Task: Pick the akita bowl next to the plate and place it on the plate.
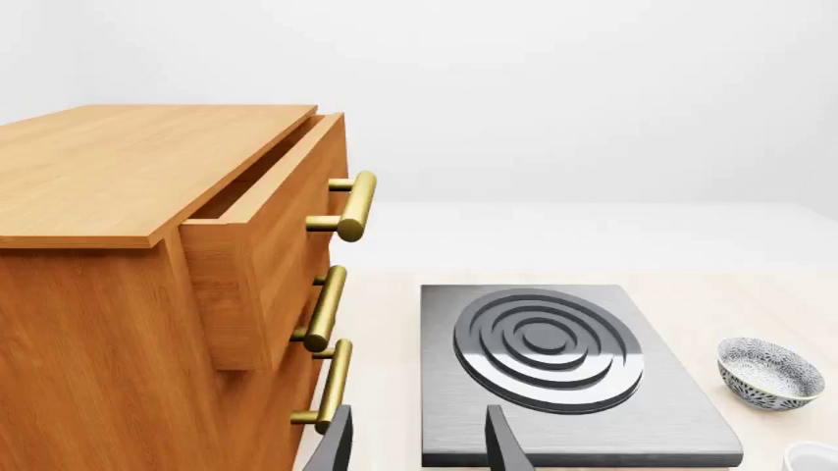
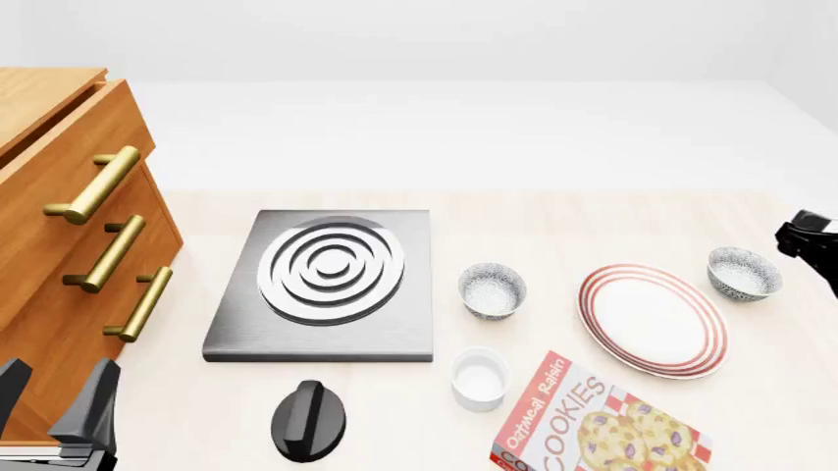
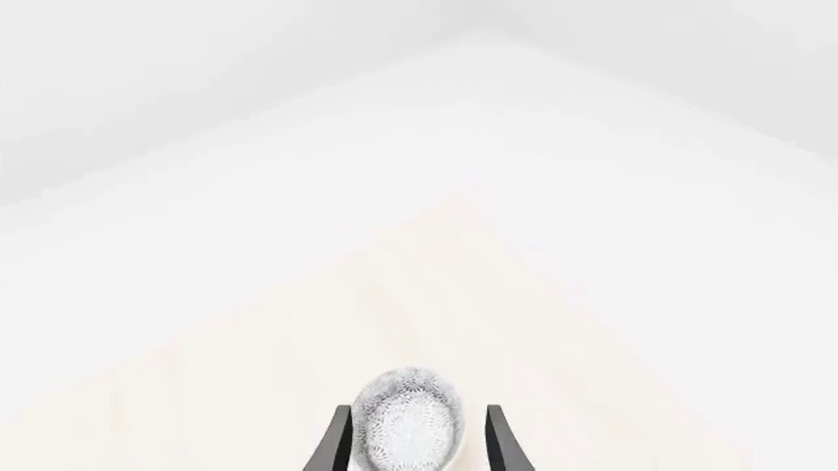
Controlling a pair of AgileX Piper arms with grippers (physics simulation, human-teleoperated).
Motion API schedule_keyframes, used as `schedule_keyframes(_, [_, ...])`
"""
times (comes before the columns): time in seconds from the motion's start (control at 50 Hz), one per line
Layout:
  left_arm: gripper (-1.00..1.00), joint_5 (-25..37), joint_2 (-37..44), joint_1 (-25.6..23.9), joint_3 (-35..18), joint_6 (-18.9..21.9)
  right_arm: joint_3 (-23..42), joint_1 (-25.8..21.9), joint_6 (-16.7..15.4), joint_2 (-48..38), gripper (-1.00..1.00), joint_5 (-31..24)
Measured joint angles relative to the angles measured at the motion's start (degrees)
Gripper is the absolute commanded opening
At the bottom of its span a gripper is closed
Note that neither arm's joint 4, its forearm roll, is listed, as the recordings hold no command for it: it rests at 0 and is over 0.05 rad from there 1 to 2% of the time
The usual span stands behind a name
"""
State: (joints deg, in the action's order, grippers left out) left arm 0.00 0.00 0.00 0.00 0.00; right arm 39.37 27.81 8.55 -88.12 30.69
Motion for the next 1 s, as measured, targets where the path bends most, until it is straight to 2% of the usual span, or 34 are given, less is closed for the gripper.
schedule_keyframes(1.0, [1.0, 0.0, 0.0, 0.0, 0.0, 0.0, 7.29, 0.82, 7.87, -8.85, 1.0, -7.13])
